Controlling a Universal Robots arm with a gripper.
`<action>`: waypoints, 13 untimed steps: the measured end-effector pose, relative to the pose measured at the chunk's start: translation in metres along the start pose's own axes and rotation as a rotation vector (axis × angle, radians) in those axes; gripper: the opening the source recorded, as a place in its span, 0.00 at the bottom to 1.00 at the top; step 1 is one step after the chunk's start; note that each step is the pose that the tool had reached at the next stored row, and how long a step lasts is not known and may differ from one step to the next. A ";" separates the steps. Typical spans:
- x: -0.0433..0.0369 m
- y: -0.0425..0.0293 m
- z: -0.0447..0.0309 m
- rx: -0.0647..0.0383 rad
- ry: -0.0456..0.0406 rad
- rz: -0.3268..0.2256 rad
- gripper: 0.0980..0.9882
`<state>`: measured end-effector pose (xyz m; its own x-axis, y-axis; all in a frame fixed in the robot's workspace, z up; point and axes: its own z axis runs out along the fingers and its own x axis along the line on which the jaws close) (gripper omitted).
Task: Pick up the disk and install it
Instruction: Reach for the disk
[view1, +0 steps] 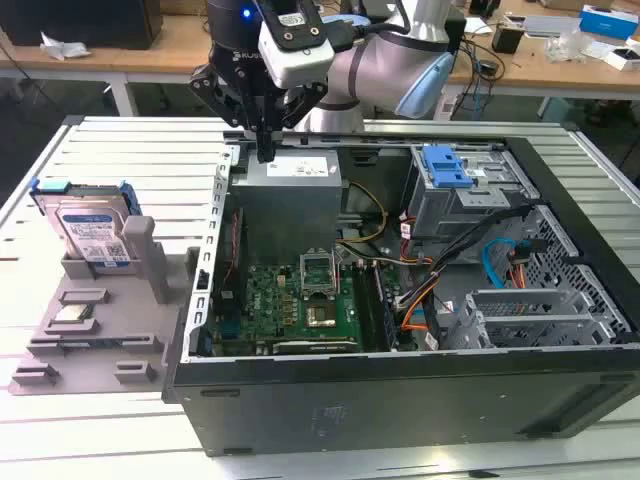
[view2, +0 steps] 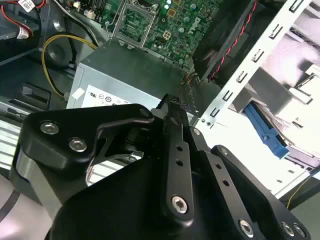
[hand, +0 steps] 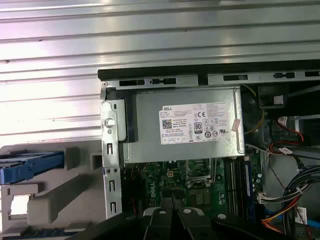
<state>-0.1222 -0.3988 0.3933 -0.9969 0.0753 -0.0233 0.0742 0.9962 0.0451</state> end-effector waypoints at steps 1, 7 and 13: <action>0.0036 -0.0003 -0.0001 0.000 0.0000 0.000 0.01; 0.0277 -0.0021 -0.0007 0.000 0.0000 0.000 0.01; 0.0478 -0.0036 -0.0013 0.000 0.0000 0.000 0.01</action>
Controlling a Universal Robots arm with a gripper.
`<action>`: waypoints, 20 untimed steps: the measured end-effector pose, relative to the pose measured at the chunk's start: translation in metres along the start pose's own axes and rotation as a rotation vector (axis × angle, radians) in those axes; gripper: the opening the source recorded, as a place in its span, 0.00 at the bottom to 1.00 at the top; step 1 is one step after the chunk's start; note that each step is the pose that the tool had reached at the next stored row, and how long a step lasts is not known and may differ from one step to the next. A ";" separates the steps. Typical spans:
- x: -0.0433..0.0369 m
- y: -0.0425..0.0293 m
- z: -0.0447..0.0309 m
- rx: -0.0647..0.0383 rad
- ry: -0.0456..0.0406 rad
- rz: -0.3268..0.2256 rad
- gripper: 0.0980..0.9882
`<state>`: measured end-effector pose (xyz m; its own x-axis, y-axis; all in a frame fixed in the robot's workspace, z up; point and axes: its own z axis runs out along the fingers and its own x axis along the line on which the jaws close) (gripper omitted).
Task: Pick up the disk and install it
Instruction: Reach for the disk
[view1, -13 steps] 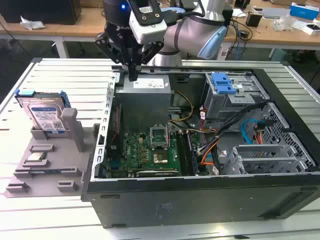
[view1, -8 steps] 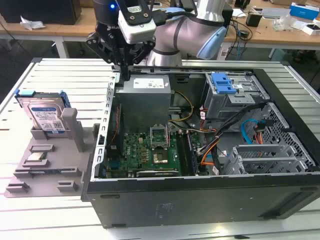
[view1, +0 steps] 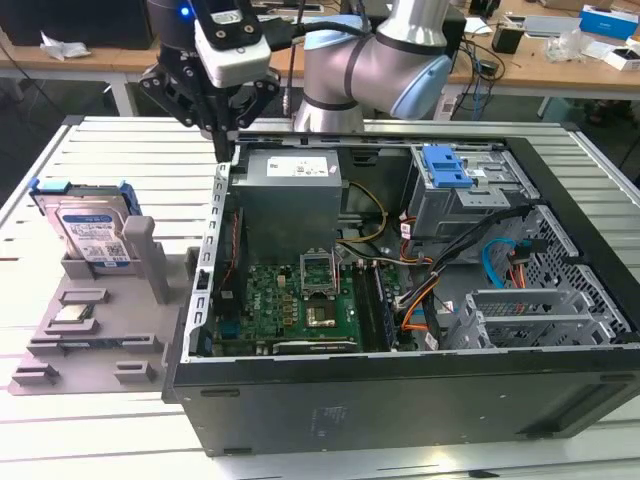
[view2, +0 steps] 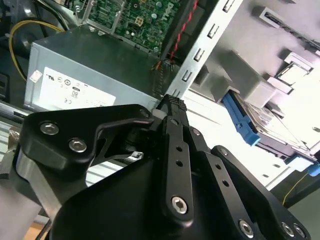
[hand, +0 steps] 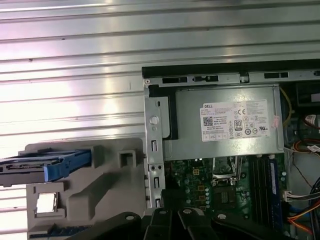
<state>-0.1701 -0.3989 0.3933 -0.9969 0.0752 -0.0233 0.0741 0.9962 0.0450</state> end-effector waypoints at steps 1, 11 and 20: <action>0.0031 -0.0002 -0.0001 0.000 0.0001 0.000 0.01; 0.0487 -0.0036 -0.0013 0.000 0.0000 0.000 0.01; 0.0717 -0.0053 -0.0019 0.000 0.0000 0.000 0.01</action>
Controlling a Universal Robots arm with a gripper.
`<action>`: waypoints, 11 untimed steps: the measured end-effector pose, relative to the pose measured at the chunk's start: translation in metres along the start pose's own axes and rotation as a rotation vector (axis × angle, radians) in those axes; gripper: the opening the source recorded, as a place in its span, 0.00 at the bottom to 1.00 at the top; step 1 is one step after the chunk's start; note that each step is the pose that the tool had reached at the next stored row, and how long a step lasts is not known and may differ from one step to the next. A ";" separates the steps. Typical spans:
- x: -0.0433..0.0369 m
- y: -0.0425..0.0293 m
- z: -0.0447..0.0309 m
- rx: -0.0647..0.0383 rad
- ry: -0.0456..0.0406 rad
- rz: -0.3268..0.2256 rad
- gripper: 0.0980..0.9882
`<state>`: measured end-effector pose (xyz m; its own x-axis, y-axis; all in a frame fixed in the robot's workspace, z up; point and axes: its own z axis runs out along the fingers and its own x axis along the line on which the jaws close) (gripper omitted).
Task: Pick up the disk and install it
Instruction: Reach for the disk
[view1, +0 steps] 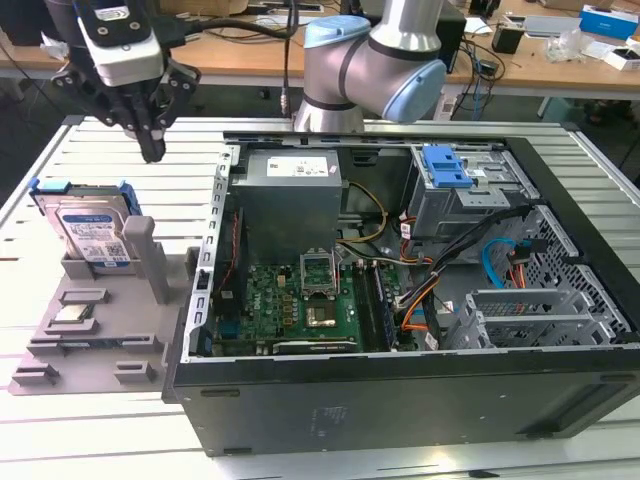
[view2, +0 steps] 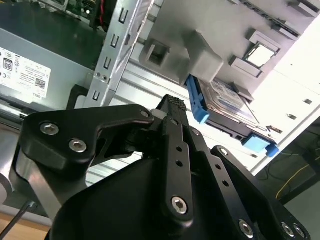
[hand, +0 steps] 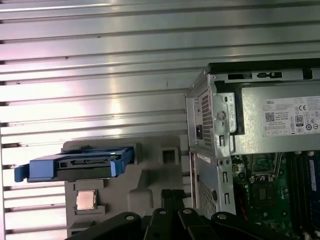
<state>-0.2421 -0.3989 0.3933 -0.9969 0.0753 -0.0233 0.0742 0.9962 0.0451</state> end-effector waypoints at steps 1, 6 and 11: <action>0.0034 -0.0002 -0.0001 0.000 0.0000 0.000 0.01; 0.0195 -0.0014 -0.0005 0.000 0.0000 0.000 0.01; 0.0399 -0.0030 -0.0011 0.000 0.0000 0.000 0.01</action>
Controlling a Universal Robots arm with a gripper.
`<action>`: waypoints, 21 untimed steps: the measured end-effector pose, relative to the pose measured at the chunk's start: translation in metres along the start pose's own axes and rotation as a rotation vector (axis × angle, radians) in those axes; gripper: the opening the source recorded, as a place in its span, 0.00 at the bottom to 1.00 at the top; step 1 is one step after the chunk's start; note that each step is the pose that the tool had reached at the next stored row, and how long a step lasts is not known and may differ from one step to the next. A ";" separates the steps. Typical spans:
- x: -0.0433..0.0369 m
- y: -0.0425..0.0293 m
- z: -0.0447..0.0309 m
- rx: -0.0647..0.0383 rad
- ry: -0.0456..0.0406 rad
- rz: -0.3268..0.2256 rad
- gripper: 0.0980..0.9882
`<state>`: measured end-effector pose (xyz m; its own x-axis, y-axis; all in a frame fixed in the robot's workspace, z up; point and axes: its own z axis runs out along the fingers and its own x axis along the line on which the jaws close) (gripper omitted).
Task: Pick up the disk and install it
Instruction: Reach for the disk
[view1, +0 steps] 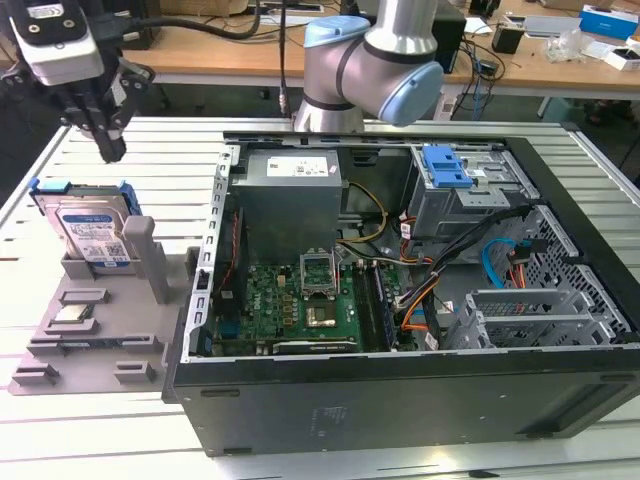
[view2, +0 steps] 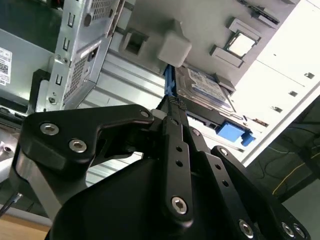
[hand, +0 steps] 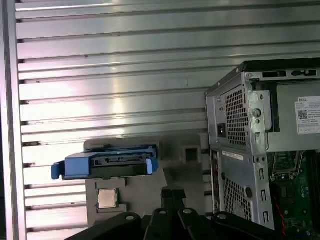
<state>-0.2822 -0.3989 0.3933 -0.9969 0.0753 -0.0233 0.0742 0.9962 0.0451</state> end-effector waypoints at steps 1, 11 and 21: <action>0.0040 -0.0003 -0.0001 0.000 -0.0001 0.000 0.01; 0.0307 -0.0023 -0.0008 0.000 0.0001 0.000 0.01; 0.0563 -0.0042 -0.0015 0.000 0.0000 0.000 0.01</action>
<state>-0.3387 -0.3989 0.3933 -0.9969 0.0752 -0.0233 0.0741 0.9962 0.0450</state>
